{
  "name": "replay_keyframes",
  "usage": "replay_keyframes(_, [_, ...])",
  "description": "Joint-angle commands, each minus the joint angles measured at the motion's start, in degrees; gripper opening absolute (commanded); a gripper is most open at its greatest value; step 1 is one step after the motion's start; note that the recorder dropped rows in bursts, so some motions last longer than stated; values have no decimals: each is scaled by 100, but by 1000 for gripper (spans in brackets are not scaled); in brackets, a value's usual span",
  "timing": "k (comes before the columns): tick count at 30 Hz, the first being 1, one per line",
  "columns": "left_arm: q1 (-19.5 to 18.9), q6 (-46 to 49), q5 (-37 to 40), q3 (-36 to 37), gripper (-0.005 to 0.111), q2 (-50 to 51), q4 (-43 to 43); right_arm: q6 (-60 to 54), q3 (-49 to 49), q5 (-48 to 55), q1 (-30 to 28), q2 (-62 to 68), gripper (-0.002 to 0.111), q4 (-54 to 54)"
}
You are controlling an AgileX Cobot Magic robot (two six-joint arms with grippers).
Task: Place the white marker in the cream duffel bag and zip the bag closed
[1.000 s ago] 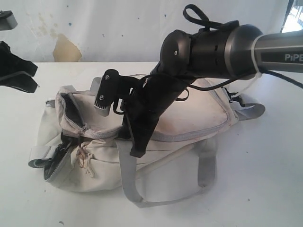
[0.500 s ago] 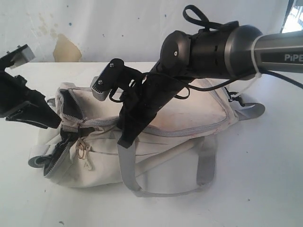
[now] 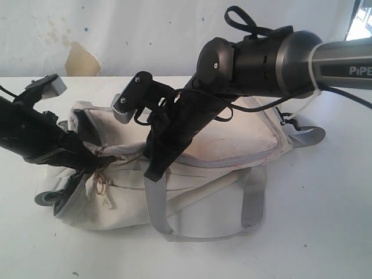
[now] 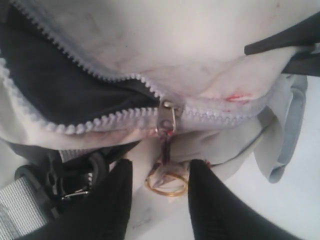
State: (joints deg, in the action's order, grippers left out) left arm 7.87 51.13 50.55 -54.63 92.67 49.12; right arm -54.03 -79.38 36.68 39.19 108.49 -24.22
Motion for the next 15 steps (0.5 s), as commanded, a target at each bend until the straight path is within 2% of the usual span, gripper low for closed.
replay_keyframes(1, [160, 3, -285, 19, 38, 4, 115, 48, 14, -131, -43, -39, 0, 54])
replay_keyframes(7, [421, 3, -923, 288, 38, 4, 275, 48, 14, -140, -43, -39, 0, 54])
replay_keyframes(15, [654, -14, -1066, 318, 38, 103, 649, 37, 14, -152, -43, -39, 0, 54])
